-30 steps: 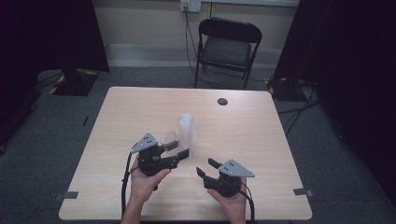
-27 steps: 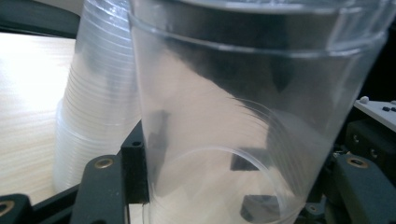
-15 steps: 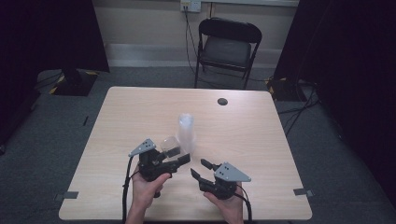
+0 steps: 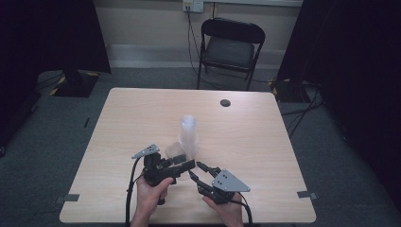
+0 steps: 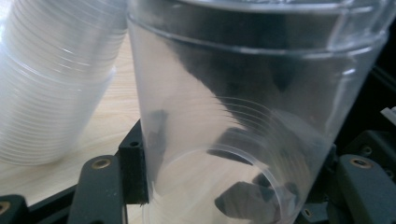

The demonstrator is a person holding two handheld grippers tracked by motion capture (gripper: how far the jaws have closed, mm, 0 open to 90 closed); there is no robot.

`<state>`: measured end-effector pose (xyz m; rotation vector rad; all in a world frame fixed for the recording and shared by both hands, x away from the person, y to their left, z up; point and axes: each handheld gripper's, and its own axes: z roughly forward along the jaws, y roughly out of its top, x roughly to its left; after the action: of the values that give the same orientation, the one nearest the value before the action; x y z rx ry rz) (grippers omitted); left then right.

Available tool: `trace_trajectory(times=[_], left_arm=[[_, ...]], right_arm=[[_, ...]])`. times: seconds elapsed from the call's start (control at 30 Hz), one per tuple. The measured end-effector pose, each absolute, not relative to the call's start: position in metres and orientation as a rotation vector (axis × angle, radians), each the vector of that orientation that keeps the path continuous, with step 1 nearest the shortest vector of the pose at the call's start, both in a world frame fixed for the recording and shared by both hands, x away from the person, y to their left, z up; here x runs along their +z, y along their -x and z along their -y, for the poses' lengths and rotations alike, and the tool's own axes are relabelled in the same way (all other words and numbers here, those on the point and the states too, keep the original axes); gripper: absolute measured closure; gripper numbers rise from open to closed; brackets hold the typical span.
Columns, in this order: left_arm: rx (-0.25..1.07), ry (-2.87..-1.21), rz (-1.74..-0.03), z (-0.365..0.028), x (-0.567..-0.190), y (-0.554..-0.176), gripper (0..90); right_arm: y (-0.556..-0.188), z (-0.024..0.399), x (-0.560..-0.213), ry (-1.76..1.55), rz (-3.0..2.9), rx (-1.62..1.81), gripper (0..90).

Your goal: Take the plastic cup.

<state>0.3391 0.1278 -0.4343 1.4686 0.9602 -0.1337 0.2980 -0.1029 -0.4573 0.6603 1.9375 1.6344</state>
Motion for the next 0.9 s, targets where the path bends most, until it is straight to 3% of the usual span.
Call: trace_trajectory(times=[0.7,0.9], left_arm=[[-0.25,-1.468,-0.946,-0.114,-0.433,-0.338,36.9],[-0.283,-1.47,-0.934,-0.112,-0.433,-0.339,36.5]], right_arm=[[-0.305,0.096,-0.46,-0.592,-1.838,1.662,61.4],[-0.305,0.097,-0.46,-0.604,-1.803,1.668,66.4]])
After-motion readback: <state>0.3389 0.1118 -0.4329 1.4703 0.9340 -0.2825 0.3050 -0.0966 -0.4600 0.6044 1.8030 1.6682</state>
